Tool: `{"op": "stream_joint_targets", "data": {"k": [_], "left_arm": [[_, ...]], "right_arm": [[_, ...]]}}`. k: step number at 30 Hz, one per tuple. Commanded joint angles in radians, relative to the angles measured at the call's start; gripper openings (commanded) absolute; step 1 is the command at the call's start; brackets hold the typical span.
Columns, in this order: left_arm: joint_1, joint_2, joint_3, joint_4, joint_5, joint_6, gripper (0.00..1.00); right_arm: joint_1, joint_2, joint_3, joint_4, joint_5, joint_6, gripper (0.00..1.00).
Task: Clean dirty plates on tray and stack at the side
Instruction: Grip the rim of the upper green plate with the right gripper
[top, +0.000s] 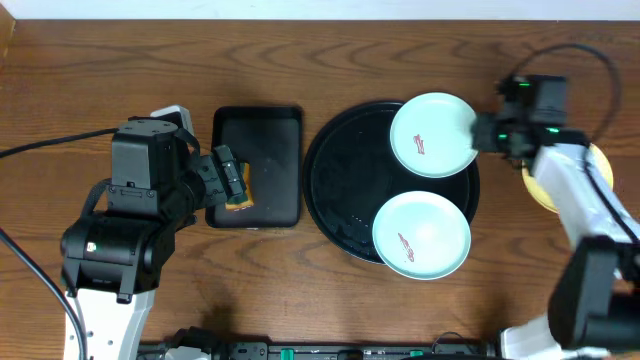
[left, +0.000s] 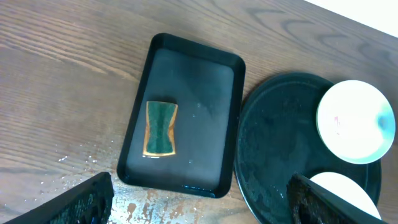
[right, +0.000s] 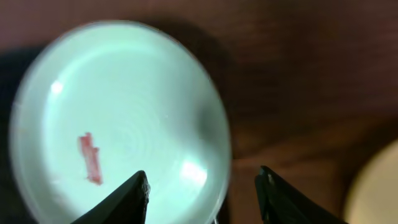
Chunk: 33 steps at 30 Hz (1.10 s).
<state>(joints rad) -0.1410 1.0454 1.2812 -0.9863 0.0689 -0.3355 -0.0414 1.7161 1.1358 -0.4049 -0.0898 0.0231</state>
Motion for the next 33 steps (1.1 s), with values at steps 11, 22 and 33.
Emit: {"op": "stream_joint_targets", "data": {"k": [11, 22, 33], "left_arm": [[0.0, 0.0, 0.019, -0.001, -0.002, 0.01, 0.9], [0.0, 0.0, 0.019, -0.001, -0.002, 0.01, 0.9], [0.0, 0.0, 0.019, -0.001, -0.001, 0.01, 0.9]], "right_arm": [[0.051, 0.143, -0.005, 0.096, 0.175, -0.061, 0.07], [0.106, 0.121, -0.005, -0.034, -0.164, 0.362, 0.01], [0.233, 0.121, -0.005, -0.034, 0.002, 0.506, 0.41]]}}
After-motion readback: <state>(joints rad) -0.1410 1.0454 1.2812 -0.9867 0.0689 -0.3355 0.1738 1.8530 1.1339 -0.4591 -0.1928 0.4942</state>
